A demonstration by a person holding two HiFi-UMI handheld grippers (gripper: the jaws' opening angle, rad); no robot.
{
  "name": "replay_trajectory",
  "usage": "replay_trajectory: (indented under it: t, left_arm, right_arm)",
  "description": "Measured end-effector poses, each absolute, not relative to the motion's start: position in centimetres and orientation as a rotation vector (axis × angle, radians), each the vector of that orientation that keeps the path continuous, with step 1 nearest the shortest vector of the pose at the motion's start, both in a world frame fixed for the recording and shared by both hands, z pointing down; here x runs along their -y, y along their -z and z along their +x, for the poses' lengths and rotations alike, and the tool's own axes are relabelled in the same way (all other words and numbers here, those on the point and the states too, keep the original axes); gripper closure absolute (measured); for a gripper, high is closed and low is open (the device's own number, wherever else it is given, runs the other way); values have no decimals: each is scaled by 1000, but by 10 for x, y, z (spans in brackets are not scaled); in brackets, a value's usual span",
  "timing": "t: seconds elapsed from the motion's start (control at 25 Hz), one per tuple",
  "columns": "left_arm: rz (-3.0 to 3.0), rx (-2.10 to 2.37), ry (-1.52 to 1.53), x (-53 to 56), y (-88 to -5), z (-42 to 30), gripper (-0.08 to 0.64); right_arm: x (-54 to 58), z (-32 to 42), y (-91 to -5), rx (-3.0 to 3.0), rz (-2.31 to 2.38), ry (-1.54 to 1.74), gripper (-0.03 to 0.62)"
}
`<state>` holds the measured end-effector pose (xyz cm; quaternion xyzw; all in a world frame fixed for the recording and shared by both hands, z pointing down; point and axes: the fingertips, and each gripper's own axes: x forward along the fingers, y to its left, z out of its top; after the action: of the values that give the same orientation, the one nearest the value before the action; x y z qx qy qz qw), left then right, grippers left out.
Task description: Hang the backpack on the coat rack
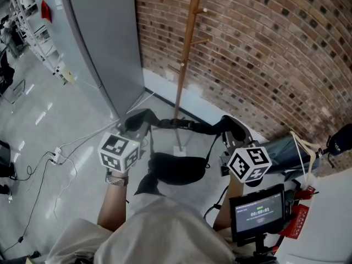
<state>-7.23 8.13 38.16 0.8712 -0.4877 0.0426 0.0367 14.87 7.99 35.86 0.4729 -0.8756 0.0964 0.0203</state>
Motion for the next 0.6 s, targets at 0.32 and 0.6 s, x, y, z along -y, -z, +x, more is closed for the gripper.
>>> replay_trajectory:
  t: [0.32,0.6]
  left_arm:
    - [2730,1416,-117,-30,-380,-75,557]
    - [2705,1386,-76,25,-382,-92,557]
  right_arm:
    - [-32,137,-359,2746,1489,-334,584]
    - [17,125,-359,2750,1493,-389,586]
